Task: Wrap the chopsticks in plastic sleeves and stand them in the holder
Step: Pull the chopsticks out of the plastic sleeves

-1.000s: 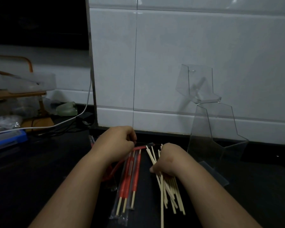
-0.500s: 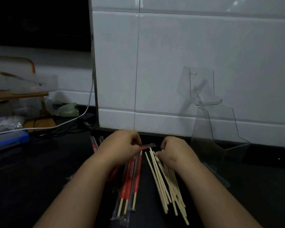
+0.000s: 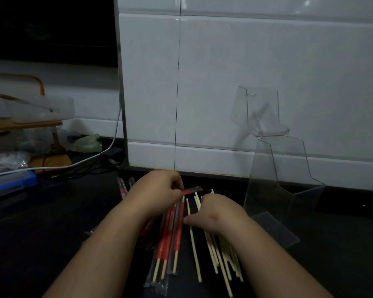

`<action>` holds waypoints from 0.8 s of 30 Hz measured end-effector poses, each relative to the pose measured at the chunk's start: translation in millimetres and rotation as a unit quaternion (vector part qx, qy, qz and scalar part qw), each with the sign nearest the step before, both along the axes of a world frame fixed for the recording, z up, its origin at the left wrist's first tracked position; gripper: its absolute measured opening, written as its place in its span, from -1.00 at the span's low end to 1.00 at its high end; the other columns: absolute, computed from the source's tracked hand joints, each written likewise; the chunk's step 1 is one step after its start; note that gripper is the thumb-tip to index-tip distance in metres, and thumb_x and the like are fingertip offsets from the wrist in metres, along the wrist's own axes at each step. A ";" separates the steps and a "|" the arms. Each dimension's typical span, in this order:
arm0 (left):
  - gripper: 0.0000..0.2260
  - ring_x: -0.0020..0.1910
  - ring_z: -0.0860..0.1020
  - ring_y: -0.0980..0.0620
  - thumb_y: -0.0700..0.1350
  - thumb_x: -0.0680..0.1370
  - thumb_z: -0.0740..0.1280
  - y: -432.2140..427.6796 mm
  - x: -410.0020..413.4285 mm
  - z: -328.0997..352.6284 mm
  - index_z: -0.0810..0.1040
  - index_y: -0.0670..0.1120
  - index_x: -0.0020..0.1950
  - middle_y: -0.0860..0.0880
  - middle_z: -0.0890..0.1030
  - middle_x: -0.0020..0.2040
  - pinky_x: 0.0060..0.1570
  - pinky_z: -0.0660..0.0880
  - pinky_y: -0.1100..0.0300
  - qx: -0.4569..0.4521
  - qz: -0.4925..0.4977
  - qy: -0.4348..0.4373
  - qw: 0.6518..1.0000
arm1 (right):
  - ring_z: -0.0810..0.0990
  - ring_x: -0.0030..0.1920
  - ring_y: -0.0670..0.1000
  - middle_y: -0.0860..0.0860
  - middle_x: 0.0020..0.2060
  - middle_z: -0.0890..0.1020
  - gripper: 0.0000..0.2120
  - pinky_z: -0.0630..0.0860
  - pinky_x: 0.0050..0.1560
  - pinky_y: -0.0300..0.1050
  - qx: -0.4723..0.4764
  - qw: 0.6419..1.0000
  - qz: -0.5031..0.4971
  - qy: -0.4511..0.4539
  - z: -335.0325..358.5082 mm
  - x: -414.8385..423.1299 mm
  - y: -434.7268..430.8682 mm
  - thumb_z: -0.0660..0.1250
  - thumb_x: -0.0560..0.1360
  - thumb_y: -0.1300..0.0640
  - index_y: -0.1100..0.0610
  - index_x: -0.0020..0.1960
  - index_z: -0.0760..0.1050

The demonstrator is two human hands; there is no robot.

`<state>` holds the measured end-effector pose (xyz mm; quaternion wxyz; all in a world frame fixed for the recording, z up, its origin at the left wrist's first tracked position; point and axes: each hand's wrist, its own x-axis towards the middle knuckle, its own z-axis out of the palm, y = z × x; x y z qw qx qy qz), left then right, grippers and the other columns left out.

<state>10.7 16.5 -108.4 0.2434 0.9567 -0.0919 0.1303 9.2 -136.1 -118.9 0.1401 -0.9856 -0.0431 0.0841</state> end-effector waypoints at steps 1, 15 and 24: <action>-0.88 -0.21 0.45 0.25 -0.10 0.53 0.34 0.1 -0.1 -0.2 0.61 0.09 0.00 0.18 0.50 -0.19 -0.30 0.30 0.32 0.000 0.000 -0.001 1.000 | 0.61 -0.02 0.03 -0.01 -0.04 0.61 -0.58 0.57 0.06 -0.02 -0.010 1.000 -0.004 0.009 -0.8 1.5 -0.8 0.39 0.42 -0.23 0.06 0.11 0.54; -0.79 -0.05 0.48 0.13 -0.21 0.55 0.29 4.7 2.7 -5.0 0.58 0.11 0.00 0.12 0.51 -0.03 -0.07 0.39 0.25 0.041 0.025 0.054 0.997 | 0.62 -0.02 0.08 0.06 -0.06 0.61 -0.74 0.52 -0.09 -0.12 0.016 1.000 -0.025 0.001 -0.4 10.5 -12.0 0.36 0.48 0.02 0.16 0.07 0.58; -0.75 0.34 0.46 0.04 -0.19 0.49 0.32 11.1 -0.4 -5.3 0.62 0.13 0.05 0.05 0.48 0.39 0.17 0.48 0.09 0.153 0.054 0.099 0.982 | 0.60 0.06 0.13 0.03 -0.02 0.65 -0.77 0.47 -0.07 -0.10 0.105 0.988 0.101 -0.056 -2.5 -16.0 24.1 0.30 0.50 -0.19 -0.08 -0.22 0.42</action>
